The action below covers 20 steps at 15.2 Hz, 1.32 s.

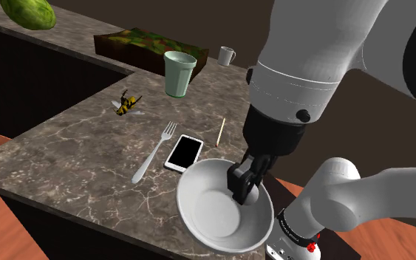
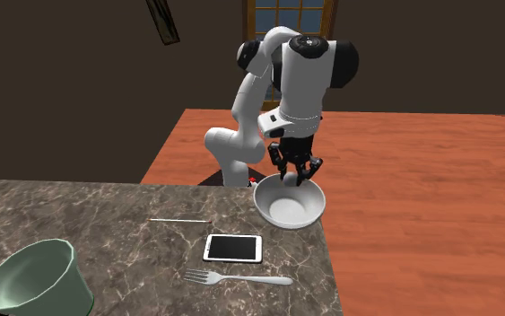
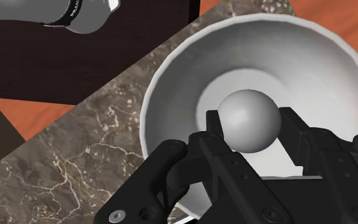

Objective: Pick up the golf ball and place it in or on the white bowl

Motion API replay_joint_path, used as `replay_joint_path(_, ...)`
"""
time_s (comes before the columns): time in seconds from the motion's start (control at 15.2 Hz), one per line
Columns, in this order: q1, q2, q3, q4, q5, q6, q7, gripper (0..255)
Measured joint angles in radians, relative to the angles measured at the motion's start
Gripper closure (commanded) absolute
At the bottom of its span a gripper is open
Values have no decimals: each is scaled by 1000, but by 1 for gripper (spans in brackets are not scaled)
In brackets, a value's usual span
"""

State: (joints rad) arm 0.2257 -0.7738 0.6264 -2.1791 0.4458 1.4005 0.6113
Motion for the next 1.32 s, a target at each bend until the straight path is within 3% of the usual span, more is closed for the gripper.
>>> replay_joint_path(0.66, 8, -17, 15, -63, 15, 47, -9, 255)
replay_joint_path(0.73, 8, -17, 15, -63, 15, 47, -9, 0)
replay_joint_path(1.12, 8, -17, 15, -63, 15, 48, -9, 0)
replay_joint_path(1.32, -6, 12, -1, 18, -6, -6, 0, 0)
